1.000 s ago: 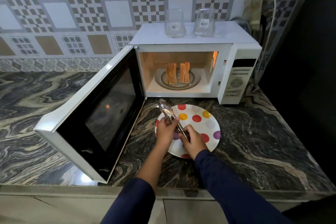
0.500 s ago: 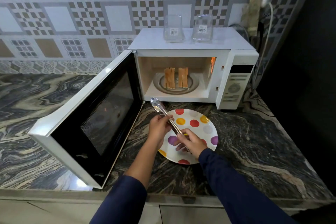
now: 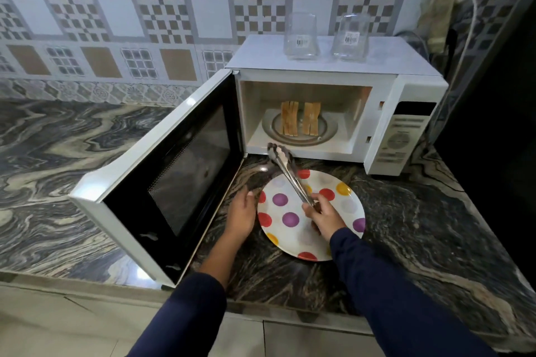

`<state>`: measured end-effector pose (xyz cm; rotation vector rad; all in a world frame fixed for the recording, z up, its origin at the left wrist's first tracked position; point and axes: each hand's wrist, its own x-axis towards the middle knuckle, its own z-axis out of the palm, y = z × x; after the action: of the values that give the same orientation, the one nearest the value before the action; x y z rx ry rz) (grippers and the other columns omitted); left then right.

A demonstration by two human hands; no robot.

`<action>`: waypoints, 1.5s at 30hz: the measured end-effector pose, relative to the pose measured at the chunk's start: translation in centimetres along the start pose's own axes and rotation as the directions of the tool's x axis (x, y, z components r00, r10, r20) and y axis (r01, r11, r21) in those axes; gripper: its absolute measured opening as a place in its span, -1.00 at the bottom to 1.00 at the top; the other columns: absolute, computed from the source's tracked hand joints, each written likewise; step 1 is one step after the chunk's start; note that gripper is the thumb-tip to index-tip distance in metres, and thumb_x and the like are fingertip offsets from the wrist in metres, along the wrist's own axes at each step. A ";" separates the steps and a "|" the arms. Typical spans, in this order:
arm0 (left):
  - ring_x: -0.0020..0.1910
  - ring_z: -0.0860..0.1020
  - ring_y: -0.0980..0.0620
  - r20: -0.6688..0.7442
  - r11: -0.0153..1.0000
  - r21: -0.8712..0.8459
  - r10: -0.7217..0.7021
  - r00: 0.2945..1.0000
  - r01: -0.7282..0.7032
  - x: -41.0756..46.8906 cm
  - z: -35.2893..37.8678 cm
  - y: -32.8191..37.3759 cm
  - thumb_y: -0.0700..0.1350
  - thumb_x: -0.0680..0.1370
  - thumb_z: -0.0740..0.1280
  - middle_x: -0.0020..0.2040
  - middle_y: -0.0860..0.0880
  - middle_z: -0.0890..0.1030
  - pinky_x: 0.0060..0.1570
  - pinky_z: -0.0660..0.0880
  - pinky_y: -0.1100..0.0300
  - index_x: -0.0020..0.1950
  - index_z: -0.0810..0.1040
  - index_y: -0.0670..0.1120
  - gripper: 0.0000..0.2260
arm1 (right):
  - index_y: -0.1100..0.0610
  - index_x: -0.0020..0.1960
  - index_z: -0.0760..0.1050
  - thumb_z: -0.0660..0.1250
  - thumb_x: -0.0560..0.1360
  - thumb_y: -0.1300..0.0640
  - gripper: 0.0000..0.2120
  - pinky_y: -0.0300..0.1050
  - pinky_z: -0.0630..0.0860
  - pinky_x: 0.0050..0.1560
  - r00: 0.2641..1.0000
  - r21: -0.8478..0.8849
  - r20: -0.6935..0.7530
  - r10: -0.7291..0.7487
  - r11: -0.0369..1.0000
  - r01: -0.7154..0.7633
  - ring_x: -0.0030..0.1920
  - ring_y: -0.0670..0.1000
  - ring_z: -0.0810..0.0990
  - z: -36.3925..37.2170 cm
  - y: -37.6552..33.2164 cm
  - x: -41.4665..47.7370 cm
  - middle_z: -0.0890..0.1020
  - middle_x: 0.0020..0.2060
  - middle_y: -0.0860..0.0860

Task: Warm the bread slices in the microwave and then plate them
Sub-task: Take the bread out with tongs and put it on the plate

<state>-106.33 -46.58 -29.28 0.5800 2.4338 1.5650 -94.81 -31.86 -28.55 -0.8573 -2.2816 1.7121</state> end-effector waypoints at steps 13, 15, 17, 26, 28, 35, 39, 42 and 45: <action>0.54 -0.05 0.04 0.134 0.697 0.703 0.064 0.989 -0.140 -0.5 -0.3 -5.8 0.02 0.65 -0.07 0.56 -0.02 0.00 0.49 -0.17 0.15 0.54 0.02 -0.05 -0.54 | 0.23 0.34 0.25 0.29 0.52 0.00 -0.49 0.04 0.41 0.20 0.941 -0.349 -0.335 0.054 0.920 -0.177 0.27 0.24 0.45 1.9 -5.9 8.2 0.43 0.30 0.20; 0.54 -0.08 0.06 0.149 0.682 0.716 0.063 0.987 -0.151 -0.2 -0.3 -5.9 0.02 0.64 -0.09 0.56 0.00 -0.03 0.48 -0.18 0.15 0.54 -0.01 -0.03 -0.54 | 0.25 0.35 0.22 0.28 0.53 0.01 -0.48 0.07 0.41 0.22 0.930 -0.362 -0.359 0.075 0.907 -0.213 0.29 0.26 0.43 2.4 -6.5 9.5 0.41 0.33 0.23; 0.53 -0.09 0.08 0.154 0.680 0.717 0.056 0.986 -0.151 0.0 -0.3 -5.9 0.03 0.64 -0.09 0.56 0.01 -0.05 0.47 -0.20 0.16 0.54 -0.04 -0.02 -0.54 | 0.26 0.37 0.20 0.28 0.53 0.02 -0.47 0.08 0.41 0.21 0.922 -0.355 -0.373 0.099 0.903 -0.240 0.30 0.27 0.42 2.9 -6.9 10.6 0.40 0.33 0.24; 0.54 -0.12 0.07 0.155 0.685 0.713 0.057 0.986 -0.152 0.2 -0.2 -6.2 0.10 0.52 -0.29 0.56 0.02 -0.06 0.38 -0.34 0.19 0.54 -0.07 -0.03 -0.41 | 0.25 0.38 0.24 0.31 0.51 0.03 -0.45 0.06 0.40 0.23 0.915 -0.295 -0.371 0.161 0.914 -0.280 0.30 0.23 0.43 3.8 -8.6 15.7 0.42 0.33 0.22; 0.53 -0.13 0.08 0.169 0.683 0.713 0.055 0.984 -0.160 0.5 -0.1 -6.4 0.11 0.45 -0.34 0.56 0.02 -0.07 0.39 -0.33 0.19 0.54 -0.07 -0.04 -0.34 | 0.24 0.39 0.26 0.29 0.52 0.05 -0.48 0.03 0.37 0.27 0.919 -0.313 -0.361 0.159 0.908 -0.280 0.32 0.23 0.42 3.7 -8.7 16.5 0.41 0.34 0.21; 0.53 -0.12 0.10 0.163 0.692 0.703 0.065 0.984 -0.162 0.9 0.0 -6.8 0.11 0.44 -0.33 0.56 0.04 -0.05 0.42 -0.31 0.17 0.54 -0.05 -0.03 -0.34 | 0.19 0.40 0.30 0.18 0.57 0.07 -0.57 0.02 0.33 0.29 0.919 -0.364 -0.350 0.179 0.878 -0.310 0.35 0.21 0.39 3.9 -8.9 17.9 0.40 0.37 0.18; 0.53 -0.11 0.10 0.164 0.702 0.693 0.071 0.984 -0.166 1.0 0.1 -6.8 0.10 0.47 -0.30 0.56 0.03 -0.03 0.43 -0.31 0.14 0.54 -0.03 -0.04 -0.36 | 0.23 0.43 0.22 0.12 0.59 0.15 -0.57 0.05 0.33 0.31 0.912 -0.413 -0.375 0.167 0.851 -0.326 0.37 0.23 0.36 4.0 -8.8 18.6 0.36 0.39 0.20; 0.53 -0.11 0.10 0.159 0.709 0.685 0.077 0.984 -0.167 0.9 0.1 -6.9 0.10 0.48 -0.29 0.56 0.03 -0.02 0.44 -0.29 0.15 0.54 -0.02 -0.05 -0.37 | 0.26 0.41 0.22 0.13 0.59 0.17 -0.58 0.07 0.34 0.28 0.899 -0.403 -0.407 0.163 0.851 -0.336 0.34 0.25 0.39 3.8 -8.6 18.5 0.38 0.36 0.23; 0.53 -0.13 0.11 0.163 0.693 0.701 0.073 0.984 -0.167 1.0 0.0 -6.9 0.10 0.46 -0.31 0.56 0.04 -0.05 0.44 -0.29 0.18 0.54 -0.06 -0.03 -0.36 | 0.26 0.34 0.31 0.16 0.59 0.10 -0.62 0.04 0.36 0.26 0.917 -0.422 -0.374 0.140 0.855 -0.303 0.31 0.25 0.42 3.7 -8.0 18.0 0.43 0.31 0.24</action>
<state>-108.73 -48.74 -35.46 0.9332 2.8996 0.4989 -114.04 -26.84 -26.08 -1.4365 -2.4575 0.9615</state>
